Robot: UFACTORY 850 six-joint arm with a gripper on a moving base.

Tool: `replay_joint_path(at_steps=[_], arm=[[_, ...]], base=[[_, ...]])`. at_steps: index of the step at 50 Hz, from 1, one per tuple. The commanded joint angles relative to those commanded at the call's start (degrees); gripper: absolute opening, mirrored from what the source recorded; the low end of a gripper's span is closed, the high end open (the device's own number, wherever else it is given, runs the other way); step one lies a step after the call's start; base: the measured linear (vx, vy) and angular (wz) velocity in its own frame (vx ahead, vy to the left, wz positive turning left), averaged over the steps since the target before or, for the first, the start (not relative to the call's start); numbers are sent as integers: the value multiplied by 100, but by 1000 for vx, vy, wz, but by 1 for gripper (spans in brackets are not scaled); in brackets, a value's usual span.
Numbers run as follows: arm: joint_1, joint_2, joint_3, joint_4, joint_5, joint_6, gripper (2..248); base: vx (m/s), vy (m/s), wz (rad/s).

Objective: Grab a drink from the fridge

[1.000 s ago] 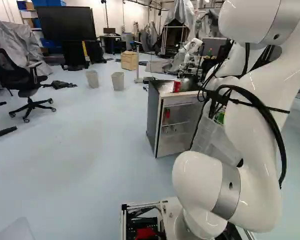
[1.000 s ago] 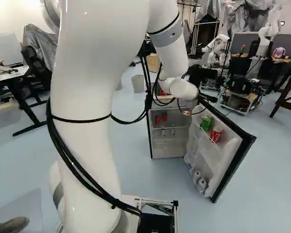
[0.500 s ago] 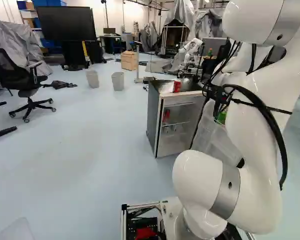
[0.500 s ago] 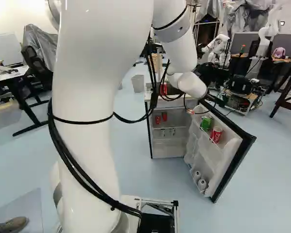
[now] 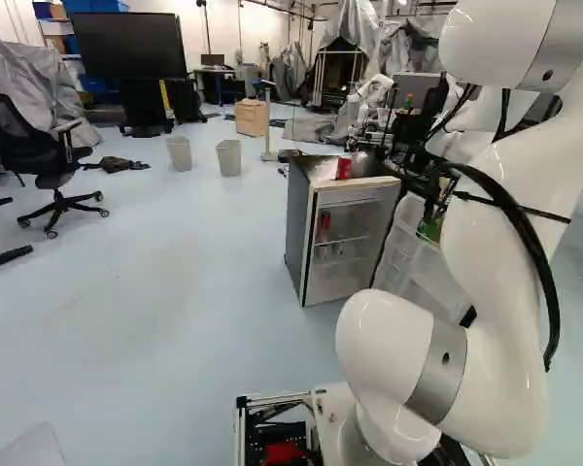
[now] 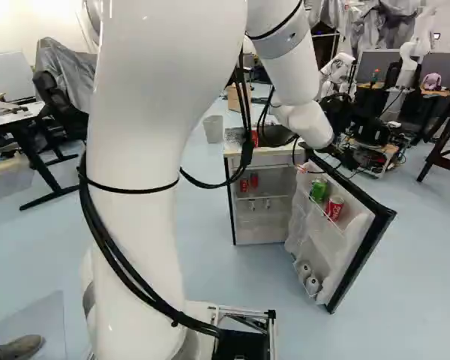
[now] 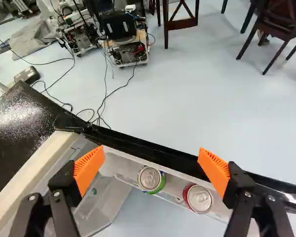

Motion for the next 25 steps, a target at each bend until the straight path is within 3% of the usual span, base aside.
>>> replay_joint_path(at_steps=[25], arm=[[-285,-128,-515,521,-902,0,247]], base=[[0,0,0]])
